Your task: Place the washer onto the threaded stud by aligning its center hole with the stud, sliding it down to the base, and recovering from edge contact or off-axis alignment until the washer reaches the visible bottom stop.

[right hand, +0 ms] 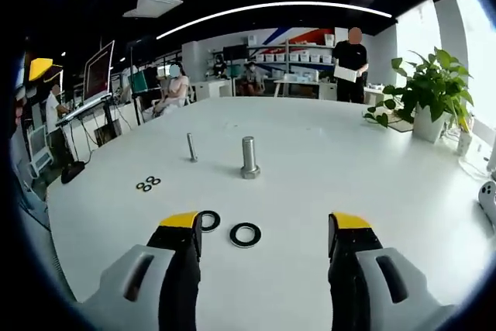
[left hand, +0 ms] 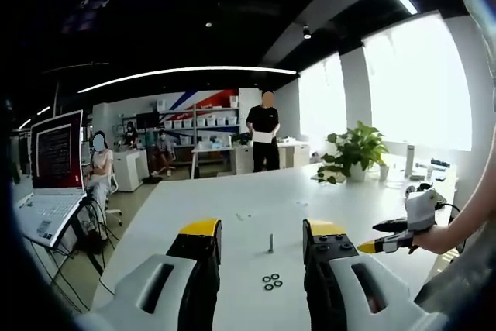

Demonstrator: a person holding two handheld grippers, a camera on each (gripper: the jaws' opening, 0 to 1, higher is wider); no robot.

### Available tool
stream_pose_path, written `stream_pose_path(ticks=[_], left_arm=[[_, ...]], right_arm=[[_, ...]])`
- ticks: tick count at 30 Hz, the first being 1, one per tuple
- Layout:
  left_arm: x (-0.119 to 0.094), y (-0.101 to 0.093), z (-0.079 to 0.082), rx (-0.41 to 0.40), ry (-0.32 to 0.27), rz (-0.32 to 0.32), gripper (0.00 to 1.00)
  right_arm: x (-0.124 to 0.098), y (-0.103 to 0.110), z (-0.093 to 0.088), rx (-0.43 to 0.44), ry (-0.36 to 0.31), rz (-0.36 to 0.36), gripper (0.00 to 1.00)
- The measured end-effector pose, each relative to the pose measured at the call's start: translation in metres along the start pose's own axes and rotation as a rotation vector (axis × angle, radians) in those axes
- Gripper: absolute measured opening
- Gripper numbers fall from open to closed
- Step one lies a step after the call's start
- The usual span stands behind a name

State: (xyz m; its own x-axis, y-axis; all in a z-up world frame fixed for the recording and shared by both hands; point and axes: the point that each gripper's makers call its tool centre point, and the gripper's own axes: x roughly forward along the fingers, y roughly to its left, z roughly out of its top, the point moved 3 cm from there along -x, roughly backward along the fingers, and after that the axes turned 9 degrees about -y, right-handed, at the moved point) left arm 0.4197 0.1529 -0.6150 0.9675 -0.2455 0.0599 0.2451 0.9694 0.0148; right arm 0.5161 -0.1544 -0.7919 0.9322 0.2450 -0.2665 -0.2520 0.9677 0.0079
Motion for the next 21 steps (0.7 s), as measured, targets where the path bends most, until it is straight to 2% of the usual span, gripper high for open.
stream_pose_path(ticks=[21], left_arm=[[0.001,0.000,-0.003,-0.004,-0.001,0.010,0.40]], right_arm=[[0.009,-0.003,-0.017,0.010,0.022,0.003,0.65]])
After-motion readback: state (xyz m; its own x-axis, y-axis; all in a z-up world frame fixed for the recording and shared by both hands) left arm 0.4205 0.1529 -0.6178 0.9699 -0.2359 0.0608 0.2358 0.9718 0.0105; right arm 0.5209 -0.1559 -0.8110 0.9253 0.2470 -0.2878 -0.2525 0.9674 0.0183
